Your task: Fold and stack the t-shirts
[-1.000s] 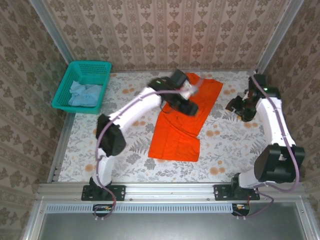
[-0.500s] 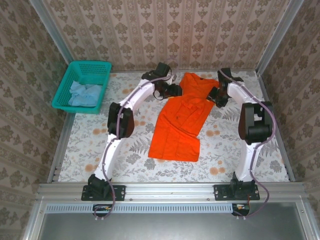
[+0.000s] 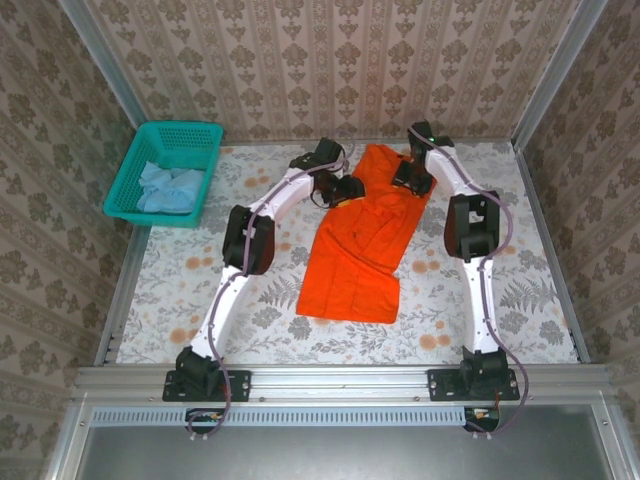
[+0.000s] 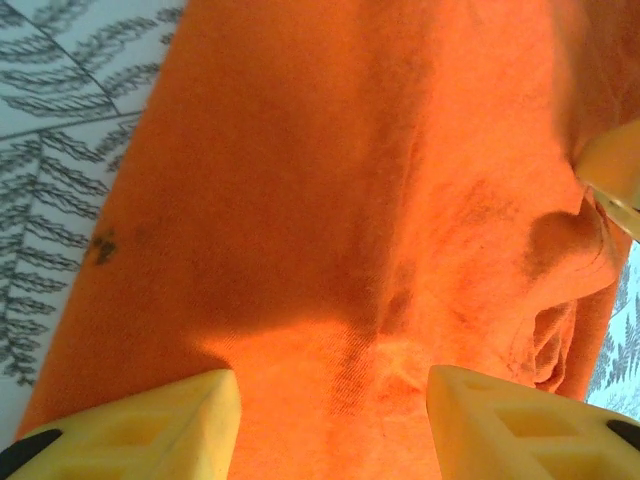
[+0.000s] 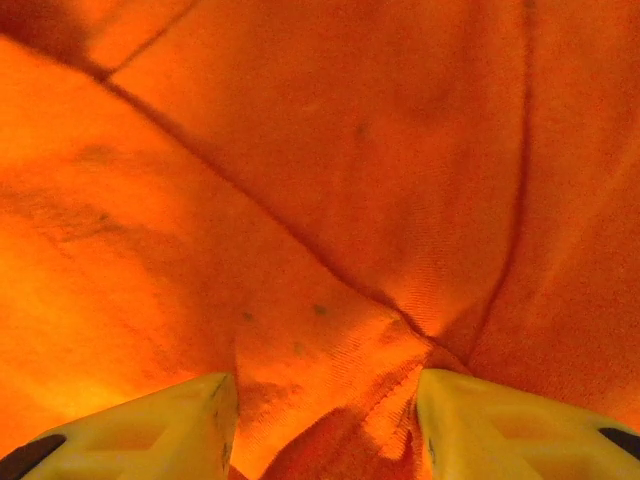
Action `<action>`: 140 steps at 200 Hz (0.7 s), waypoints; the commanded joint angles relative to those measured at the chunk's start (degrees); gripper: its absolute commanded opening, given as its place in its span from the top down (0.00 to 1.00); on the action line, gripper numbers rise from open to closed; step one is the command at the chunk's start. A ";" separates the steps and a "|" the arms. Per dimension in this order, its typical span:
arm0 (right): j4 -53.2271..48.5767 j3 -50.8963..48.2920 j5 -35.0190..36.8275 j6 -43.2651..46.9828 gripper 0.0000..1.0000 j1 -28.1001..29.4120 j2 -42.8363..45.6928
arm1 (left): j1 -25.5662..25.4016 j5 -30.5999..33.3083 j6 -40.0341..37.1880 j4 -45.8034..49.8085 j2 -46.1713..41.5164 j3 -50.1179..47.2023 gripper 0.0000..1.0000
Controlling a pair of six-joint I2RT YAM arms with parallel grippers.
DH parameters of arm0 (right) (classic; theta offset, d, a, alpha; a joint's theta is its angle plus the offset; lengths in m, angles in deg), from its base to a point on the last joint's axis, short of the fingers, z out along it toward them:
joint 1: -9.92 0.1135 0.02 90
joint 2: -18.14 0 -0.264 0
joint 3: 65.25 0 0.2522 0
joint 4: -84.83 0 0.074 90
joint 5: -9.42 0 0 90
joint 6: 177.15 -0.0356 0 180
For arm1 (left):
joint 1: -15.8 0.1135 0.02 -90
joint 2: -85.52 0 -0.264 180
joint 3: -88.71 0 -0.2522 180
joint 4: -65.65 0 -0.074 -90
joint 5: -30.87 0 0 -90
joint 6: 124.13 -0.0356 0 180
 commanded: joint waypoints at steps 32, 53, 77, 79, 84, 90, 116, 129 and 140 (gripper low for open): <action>-19.02 30.84 -2.69 5.55 0.46 7.79 -17.52 | 3.53 9.76 1.43 3.32 -7.33 -16.22 0.46; -18.88 35.53 -4.00 4.66 0.45 9.71 -20.82 | 5.43 13.37 2.28 2.89 -11.62 -23.15 0.45; -15.73 35.11 -5.21 3.88 0.44 11.46 -21.38 | 9.59 15.09 2.97 1.68 -15.28 -29.21 0.44; -15.44 35.13 -5.25 3.85 0.44 11.58 -21.39 | 9.82 15.10 2.93 1.58 -15.43 -29.58 0.44; -14.73 35.07 -5.47 3.72 0.43 11.79 -21.40 | 10.35 15.10 2.72 1.38 -15.67 -29.99 0.44; -13.70 35.11 -6.01 3.57 0.42 11.98 -21.35 | 10.90 14.69 2.35 1.39 -15.69 -30.28 0.43; -8.04 35.12 -6.76 2.95 0.36 12.00 -21.18 | 12.30 10.47 1.04 0.09 -14.48 -28.69 0.43; -5.18 35.24 -7.27 2.26 0.34 11.67 -21.14 | 12.02 7.90 0.50 0.59 -12.68 -25.75 0.42; -3.22 35.22 -7.65 1.31 0.32 11.20 -20.68 | 11.63 6.13 0.46 1.57 -11.10 -22.75 0.42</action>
